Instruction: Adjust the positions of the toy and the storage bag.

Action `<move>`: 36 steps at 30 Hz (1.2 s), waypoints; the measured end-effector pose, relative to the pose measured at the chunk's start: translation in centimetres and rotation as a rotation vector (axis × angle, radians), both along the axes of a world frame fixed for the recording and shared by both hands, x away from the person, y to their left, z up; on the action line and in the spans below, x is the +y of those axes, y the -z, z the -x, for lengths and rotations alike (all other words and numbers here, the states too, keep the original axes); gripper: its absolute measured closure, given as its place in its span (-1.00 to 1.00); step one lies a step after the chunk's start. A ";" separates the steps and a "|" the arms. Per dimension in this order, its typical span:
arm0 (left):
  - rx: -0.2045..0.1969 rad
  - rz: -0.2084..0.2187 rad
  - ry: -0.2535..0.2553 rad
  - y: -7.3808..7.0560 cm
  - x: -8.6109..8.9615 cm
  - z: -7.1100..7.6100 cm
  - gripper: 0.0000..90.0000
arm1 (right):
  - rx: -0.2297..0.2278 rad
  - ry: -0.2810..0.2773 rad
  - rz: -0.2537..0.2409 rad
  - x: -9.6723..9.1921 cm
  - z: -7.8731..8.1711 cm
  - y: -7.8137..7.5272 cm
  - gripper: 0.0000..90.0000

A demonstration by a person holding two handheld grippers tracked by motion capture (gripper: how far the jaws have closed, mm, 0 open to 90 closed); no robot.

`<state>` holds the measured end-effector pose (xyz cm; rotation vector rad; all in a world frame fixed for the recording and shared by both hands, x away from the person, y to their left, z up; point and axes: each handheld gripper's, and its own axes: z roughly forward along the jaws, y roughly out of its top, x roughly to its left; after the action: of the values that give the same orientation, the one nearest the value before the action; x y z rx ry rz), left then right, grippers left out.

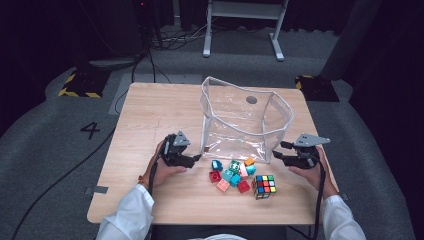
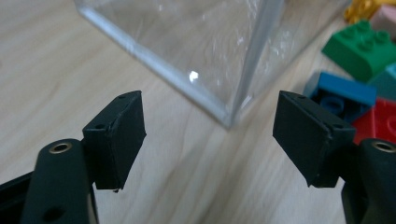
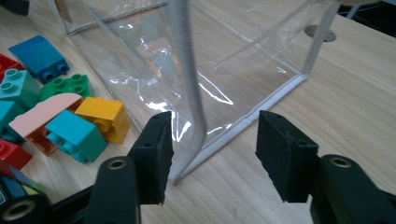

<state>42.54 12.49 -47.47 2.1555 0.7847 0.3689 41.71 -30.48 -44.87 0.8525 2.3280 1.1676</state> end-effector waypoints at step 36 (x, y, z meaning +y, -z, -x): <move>-0.059 0.036 0.063 -1.3 -0.7 1.8 0.91 | -0.034 -0.098 0.021 3.9 1.4 0.2 0.88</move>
<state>40.77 11.74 -46.14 2.1207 0.6835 0.3810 40.31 -26.55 -45.07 0.7130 2.3735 1.1855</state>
